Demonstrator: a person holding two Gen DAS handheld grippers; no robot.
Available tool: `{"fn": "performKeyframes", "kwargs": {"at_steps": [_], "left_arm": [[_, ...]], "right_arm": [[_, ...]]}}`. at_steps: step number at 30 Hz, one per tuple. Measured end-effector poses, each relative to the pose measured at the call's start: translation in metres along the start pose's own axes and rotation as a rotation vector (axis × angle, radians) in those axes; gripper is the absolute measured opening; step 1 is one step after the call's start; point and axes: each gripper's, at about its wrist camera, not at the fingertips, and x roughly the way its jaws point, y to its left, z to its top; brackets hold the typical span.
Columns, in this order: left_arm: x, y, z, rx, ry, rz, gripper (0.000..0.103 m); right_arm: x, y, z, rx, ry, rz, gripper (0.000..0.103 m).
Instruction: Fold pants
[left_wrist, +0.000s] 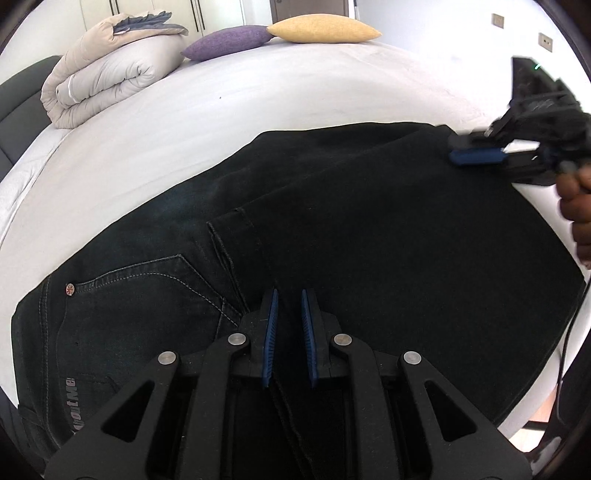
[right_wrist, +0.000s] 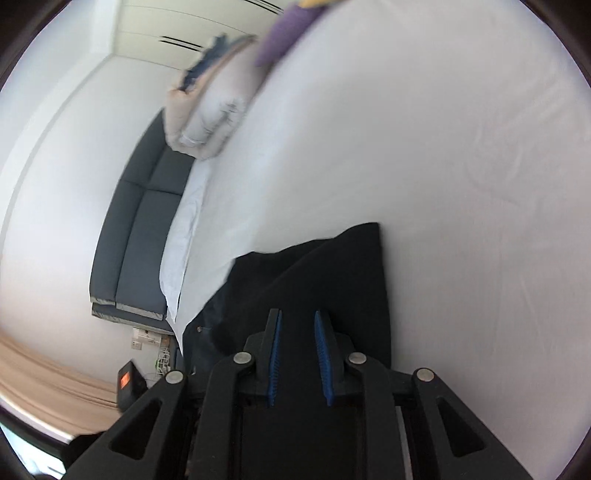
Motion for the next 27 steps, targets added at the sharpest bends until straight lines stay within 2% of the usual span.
{"fn": "performKeyframes", "kwargs": {"at_steps": [1, 2, 6, 10, 14, 23, 27], "left_arm": [[0.000, -0.008, 0.004, -0.003, 0.000, 0.000, 0.013], [0.001, -0.005, 0.005, -0.004, -0.002, -0.001, 0.013], [-0.007, -0.008, -0.011, -0.009, -0.013, -0.004, 0.013], [-0.006, -0.009, -0.004, -0.022, -0.019, -0.012, 0.013], [-0.017, -0.021, -0.019, -0.027, -0.025, -0.017, 0.013], [-0.023, -0.021, -0.024, -0.029, -0.034, -0.020, 0.013], [-0.025, -0.019, -0.026, -0.028, -0.042, -0.021, 0.013]], "right_arm": [[-0.001, -0.001, -0.008, 0.011, -0.001, -0.003, 0.002], [-0.006, -0.005, -0.009, 0.015, -0.004, 0.007, 0.001], [-0.014, -0.003, -0.040, 0.000, 0.022, 0.017, 0.001], [-0.016, 0.005, -0.072, -0.033, 0.068, 0.005, 0.001], [-0.026, 0.003, -0.103, -0.035, 0.066, 0.011, 0.002], [-0.057, 0.003, -0.161, -0.026, 0.039, 0.005, 0.002], [-0.061, 0.003, -0.184, -0.035, 0.051, -0.042, 0.001]]}}
